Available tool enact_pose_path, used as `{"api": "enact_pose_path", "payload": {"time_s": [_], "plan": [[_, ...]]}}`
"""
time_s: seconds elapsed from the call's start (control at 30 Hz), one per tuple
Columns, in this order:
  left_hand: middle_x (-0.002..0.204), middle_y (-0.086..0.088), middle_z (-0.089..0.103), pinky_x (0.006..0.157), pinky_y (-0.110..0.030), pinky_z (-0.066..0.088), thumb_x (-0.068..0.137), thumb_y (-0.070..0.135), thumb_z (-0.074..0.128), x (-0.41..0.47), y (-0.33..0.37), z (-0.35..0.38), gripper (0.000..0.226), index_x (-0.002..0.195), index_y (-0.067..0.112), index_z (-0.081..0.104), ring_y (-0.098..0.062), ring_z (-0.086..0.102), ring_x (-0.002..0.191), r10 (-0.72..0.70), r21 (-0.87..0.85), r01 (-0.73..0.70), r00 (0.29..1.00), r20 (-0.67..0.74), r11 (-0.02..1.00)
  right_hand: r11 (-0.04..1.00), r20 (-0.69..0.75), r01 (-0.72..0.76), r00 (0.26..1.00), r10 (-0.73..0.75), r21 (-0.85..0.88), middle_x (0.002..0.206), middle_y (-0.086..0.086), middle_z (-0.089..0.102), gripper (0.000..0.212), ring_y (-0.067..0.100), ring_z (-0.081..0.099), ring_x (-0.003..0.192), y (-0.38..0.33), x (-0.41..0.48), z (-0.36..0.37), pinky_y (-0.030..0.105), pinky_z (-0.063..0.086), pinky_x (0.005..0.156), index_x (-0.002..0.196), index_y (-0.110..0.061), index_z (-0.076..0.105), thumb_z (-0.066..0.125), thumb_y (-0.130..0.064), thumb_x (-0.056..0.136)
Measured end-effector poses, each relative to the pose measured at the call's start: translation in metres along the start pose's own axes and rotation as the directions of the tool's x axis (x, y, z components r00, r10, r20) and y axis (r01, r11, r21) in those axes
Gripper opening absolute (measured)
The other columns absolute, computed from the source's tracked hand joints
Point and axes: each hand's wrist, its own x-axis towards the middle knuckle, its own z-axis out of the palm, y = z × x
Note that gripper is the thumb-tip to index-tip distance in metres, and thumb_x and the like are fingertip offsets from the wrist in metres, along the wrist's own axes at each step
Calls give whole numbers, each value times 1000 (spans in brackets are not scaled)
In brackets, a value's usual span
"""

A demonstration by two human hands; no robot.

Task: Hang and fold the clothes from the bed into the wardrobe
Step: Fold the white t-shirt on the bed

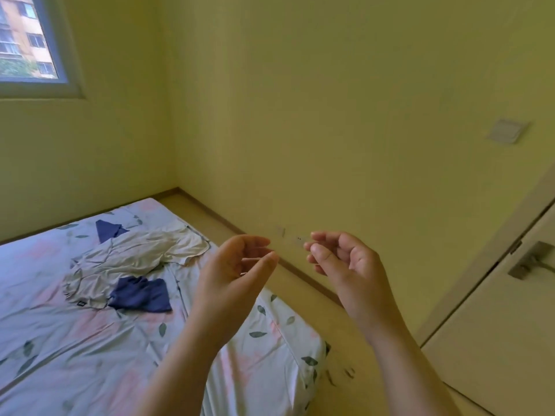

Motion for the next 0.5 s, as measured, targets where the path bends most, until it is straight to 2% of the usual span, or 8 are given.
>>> {"api": "enact_pose_path", "payload": {"time_s": [0.2, 0.4, 0.5], "plan": [[90, 3, 74, 85, -46, 57, 84, 16, 71, 41, -20, 27, 15, 96, 26, 70, -11, 71, 81, -36, 53, 39, 998, -49, 998, 999, 41, -7, 999, 6, 33, 100, -1, 74, 13, 12, 70, 94, 32, 54, -14, 30, 56, 87, 104, -23, 69, 65, -23, 91], [88, 4, 74, 87, -46, 57, 84, 20, 71, 105, -45, 80, 15, 97, 26, 70, -13, 71, 83, -65, 105, 80, 987, -145, 991, 997, 137, -44, 990, 35, 69, 100, -2, 73, 13, 11, 69, 95, 82, 137, -49, 30, 56, 88, 105, -23, 68, 65, -23, 92], [90, 4, 74, 87, -44, 57, 83, 21, 71, 148, -49, 124, 16, 99, 26, 69, -11, 71, 83, -83, 129, 101, 987, -135, 986, 996, 115, -58, 992, 50, 70, 99, -1, 74, 13, 12, 69, 93, 100, 190, -86, 31, 56, 88, 104, -22, 69, 65, -22, 92]]}}
